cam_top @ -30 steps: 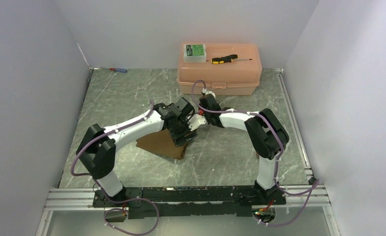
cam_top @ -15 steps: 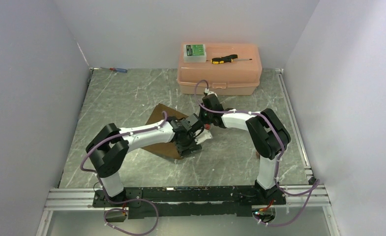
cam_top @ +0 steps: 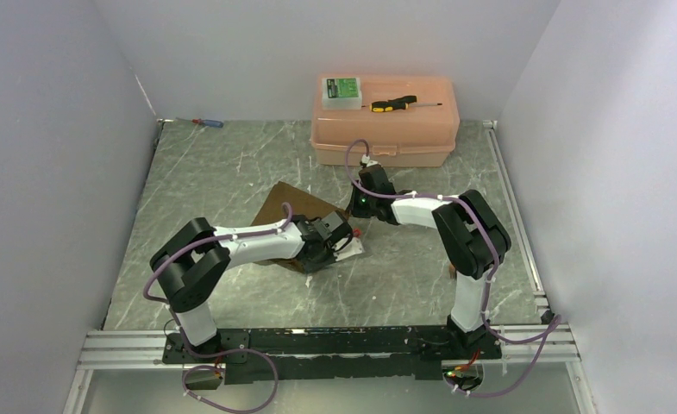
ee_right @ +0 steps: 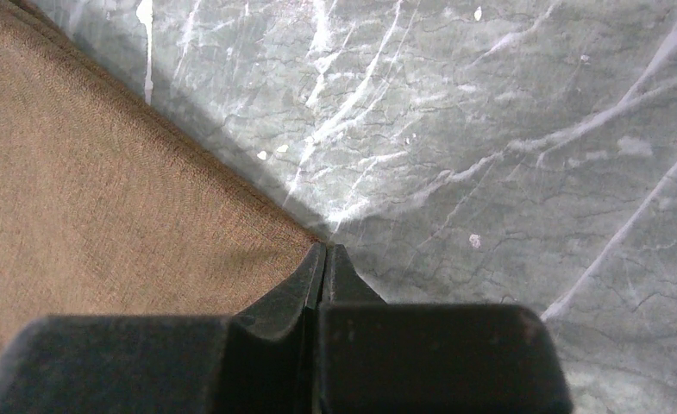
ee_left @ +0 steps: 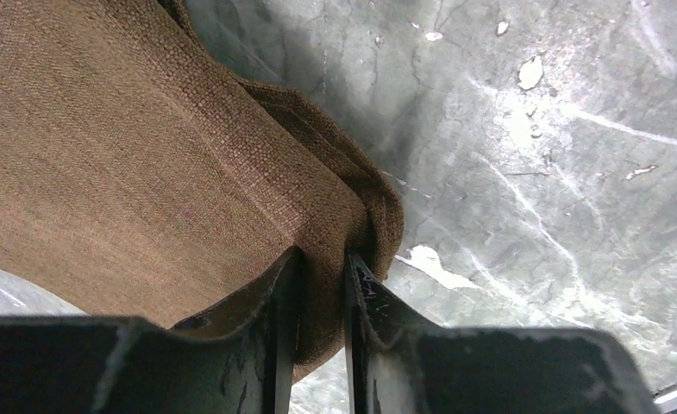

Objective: Fold the napkin into a case and place the utensils inside
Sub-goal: Smooth out the lower triangle-folded napkin at the center of the board.

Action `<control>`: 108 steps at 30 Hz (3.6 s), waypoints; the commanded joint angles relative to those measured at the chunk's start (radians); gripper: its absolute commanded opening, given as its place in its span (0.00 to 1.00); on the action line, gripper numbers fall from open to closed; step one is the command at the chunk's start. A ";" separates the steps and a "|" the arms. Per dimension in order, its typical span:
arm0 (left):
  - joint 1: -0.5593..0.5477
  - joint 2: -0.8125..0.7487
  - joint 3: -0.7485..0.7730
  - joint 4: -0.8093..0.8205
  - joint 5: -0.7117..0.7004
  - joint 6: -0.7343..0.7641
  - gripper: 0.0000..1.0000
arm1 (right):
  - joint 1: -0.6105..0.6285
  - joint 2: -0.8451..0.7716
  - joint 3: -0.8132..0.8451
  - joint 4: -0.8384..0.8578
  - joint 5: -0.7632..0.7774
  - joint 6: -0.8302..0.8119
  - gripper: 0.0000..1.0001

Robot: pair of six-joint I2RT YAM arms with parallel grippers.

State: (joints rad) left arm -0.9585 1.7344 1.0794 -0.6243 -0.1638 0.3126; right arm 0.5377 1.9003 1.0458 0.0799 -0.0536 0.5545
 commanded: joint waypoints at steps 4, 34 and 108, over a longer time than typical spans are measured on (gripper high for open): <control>-0.024 -0.035 0.077 -0.068 0.032 0.012 0.23 | -0.015 0.024 -0.036 -0.069 0.040 -0.018 0.00; 0.273 -0.227 0.234 -0.343 0.524 0.014 0.85 | -0.019 -0.195 0.007 -0.186 0.092 -0.088 0.42; 0.698 0.304 0.578 -0.113 0.352 0.024 0.55 | 0.136 -0.176 -0.095 -0.073 -0.668 -0.114 0.33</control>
State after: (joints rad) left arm -0.2749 2.0422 1.5936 -0.6994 0.1589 0.3702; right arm 0.7078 1.8164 0.8951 0.0307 -0.7483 0.4564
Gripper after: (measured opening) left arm 0.553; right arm 0.319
